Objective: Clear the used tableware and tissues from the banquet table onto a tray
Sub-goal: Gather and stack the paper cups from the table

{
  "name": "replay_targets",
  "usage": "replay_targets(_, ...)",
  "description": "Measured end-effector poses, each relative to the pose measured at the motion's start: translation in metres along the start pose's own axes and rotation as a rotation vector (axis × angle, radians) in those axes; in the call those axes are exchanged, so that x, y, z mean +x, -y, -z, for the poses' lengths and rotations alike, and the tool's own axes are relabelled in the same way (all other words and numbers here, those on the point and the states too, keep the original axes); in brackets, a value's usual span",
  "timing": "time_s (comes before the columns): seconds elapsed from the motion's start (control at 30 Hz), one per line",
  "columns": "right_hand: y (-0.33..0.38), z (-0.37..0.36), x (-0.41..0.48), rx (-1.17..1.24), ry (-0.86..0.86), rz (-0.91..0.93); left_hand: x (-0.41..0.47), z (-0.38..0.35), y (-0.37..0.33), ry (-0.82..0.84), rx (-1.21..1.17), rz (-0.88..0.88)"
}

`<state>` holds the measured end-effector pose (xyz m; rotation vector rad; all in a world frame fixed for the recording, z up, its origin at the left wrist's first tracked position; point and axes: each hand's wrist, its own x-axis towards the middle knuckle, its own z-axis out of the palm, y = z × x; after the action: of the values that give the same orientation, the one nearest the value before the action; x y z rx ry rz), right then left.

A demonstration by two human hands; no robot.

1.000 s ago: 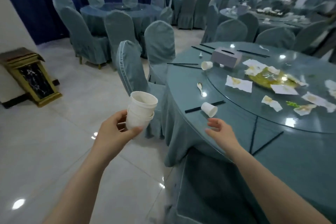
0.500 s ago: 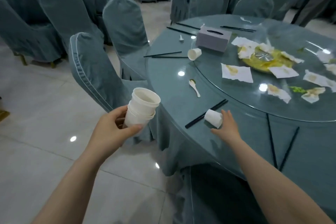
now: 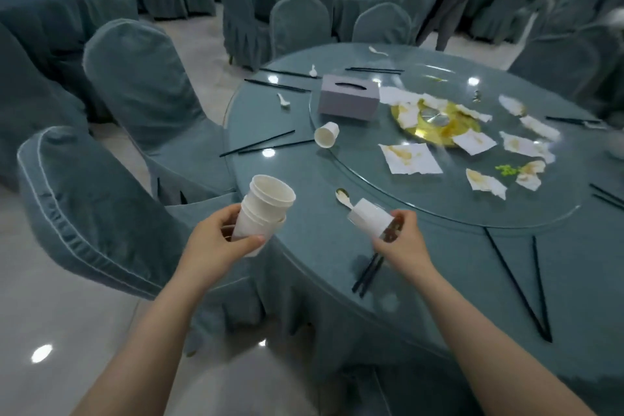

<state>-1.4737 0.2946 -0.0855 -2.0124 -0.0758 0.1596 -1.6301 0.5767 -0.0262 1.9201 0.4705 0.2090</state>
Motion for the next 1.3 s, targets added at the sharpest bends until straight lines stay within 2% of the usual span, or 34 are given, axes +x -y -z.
replay_targets(0.13, 0.064, -0.023, -0.001, 0.238, 0.003, 0.088, 0.045, 0.014, 0.004, 0.104, 0.066, -0.029)
replay_targets(0.3, 0.118, -0.037, 0.006, 0.189, 0.089, 0.203, 0.089, 0.025, 0.001, 0.182, 0.162, -0.114)
replay_targets(0.43, 0.14, -0.06, 0.03, 0.097, 0.158, 0.21, 0.12, 0.035, 0.0, 0.184, 0.31, -0.188)
replay_targets(0.67, 0.171, -0.123, 0.106, -0.019, 0.574, 0.222, 0.178, 0.067, 0.01, 0.11, 0.443, -0.131)
replay_targets(0.87, 0.185, -0.153, 0.183, -0.017, 0.738, 0.207, 0.239, 0.069, 0.005, 0.081, 0.467, -0.058)
replay_targets(1.0, 0.173, -0.153, 0.236, 0.023, 0.76, 0.179, 0.282, 0.056, 0.002, 0.108, 0.413, -0.003)
replay_targets(1.1, 0.147, -0.15, 0.275, 0.112, 0.563, 0.114, 0.311, 0.049, 0.002, 0.098, 0.381, 0.039)
replay_targets(1.13, 0.136, -0.148, 0.289, 0.027, 0.449, 0.123, 0.32, 0.047, 0.003, 0.095, 0.372, 0.054)
replay_targets(1.2, 0.111, -0.142, 0.319, -0.326, 0.272, 0.165, 0.336, 0.044, 0.005, 0.089, 0.362, 0.08)
replay_targets(1.27, 0.085, -0.138, 0.341, -0.697, 0.285, 0.181, 0.348, 0.042, 0.007, 0.091, 0.358, 0.091)
replay_targets(1.3, 0.073, -0.138, 0.347, -0.807, 0.331, 0.162, 0.353, 0.041, 0.009, 0.092, 0.356, 0.093)
